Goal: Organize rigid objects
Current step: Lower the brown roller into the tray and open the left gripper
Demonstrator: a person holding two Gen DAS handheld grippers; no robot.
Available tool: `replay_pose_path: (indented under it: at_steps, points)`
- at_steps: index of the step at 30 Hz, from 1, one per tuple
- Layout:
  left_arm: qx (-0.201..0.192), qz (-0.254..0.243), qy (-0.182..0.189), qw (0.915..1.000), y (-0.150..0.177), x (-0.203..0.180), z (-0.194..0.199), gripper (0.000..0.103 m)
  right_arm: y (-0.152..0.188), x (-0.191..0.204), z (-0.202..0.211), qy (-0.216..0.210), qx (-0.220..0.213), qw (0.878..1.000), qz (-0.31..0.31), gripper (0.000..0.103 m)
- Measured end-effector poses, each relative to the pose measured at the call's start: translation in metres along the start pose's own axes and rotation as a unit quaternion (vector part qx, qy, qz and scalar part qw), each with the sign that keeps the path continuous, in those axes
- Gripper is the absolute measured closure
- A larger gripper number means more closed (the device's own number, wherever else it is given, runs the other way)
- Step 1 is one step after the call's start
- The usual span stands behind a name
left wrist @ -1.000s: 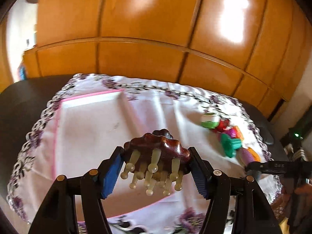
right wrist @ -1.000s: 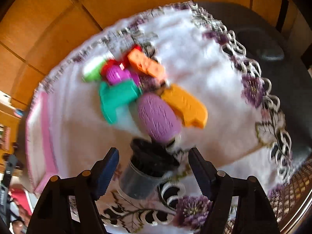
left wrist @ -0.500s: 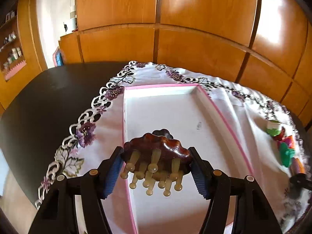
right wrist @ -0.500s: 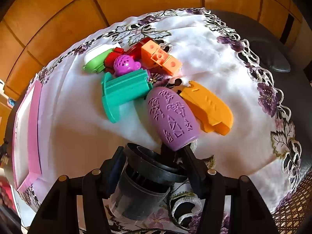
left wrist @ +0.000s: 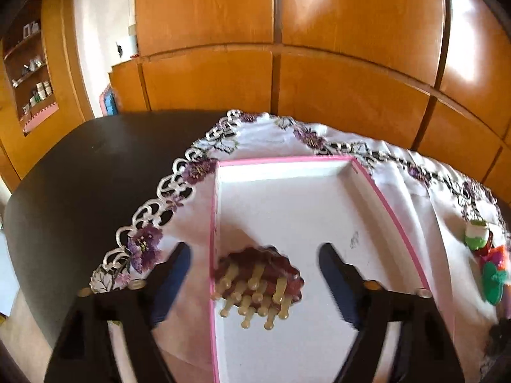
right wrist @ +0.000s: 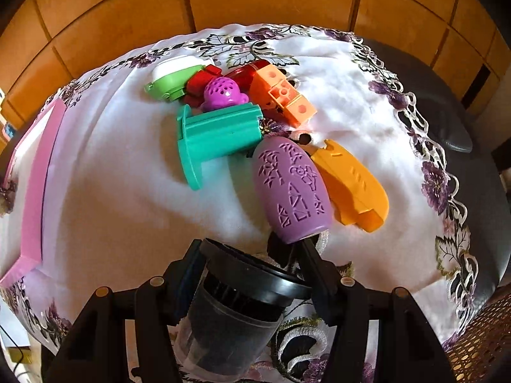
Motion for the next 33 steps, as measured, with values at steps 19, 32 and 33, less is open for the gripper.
replay_pose_path:
  at_steps: [19,32,33]
  points:
    - [-0.051,0.03,0.017,0.9981,0.005,0.006,0.09,0.014,-0.001,0.003,0.001,0.014,-0.026,0.999,0.014,0.043]
    - [-0.043,0.033,0.006,0.9985,0.025,0.023,0.107,0.014,0.001,0.022,0.01,0.009,-0.047,0.998,0.042,0.046]
    - [-0.043,0.034,0.004,0.9985,0.026,0.026,0.108,0.014,0.0,0.028,0.011,0.0,-0.047,0.998,0.046,0.046]
Point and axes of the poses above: each gripper's, at about its wrist camera, not at the fingertips, and z roughly against the way its jaws point, x to its left, y to its underside, the point moved 10 cm from there along -z, roughly the way its jaws point, and after that the axes turned 15 degrees about z, right-handed, at the moved point
